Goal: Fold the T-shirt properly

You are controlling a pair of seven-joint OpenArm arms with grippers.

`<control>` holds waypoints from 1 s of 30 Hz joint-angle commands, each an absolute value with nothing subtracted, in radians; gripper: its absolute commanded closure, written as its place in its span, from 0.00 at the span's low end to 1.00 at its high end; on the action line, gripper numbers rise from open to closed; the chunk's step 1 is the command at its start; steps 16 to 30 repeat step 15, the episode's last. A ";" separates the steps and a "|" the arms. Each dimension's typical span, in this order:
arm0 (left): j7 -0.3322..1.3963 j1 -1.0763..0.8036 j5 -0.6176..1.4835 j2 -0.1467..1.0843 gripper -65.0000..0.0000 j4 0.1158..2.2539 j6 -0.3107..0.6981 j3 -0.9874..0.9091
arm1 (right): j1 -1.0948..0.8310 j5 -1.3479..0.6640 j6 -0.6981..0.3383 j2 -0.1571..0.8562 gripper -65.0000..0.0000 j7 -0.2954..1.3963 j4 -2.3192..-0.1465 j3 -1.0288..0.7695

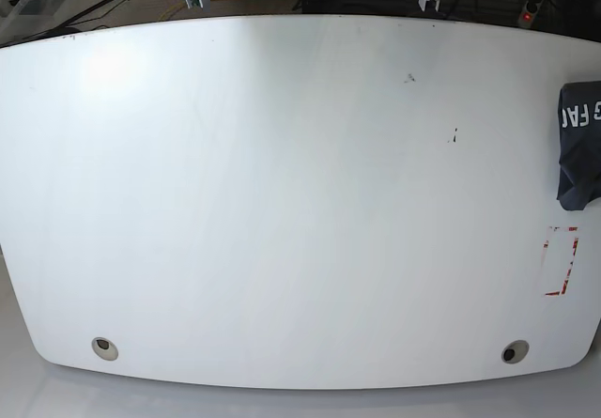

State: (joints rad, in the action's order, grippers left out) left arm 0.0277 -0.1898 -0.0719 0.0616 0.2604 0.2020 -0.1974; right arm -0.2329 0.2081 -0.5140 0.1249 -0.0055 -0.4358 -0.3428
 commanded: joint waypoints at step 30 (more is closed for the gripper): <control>0.028 -0.162 -0.073 0.059 0.34 0.222 0.102 -0.160 | -0.173 0.249 -0.503 0.128 0.83 -0.012 -0.364 -0.343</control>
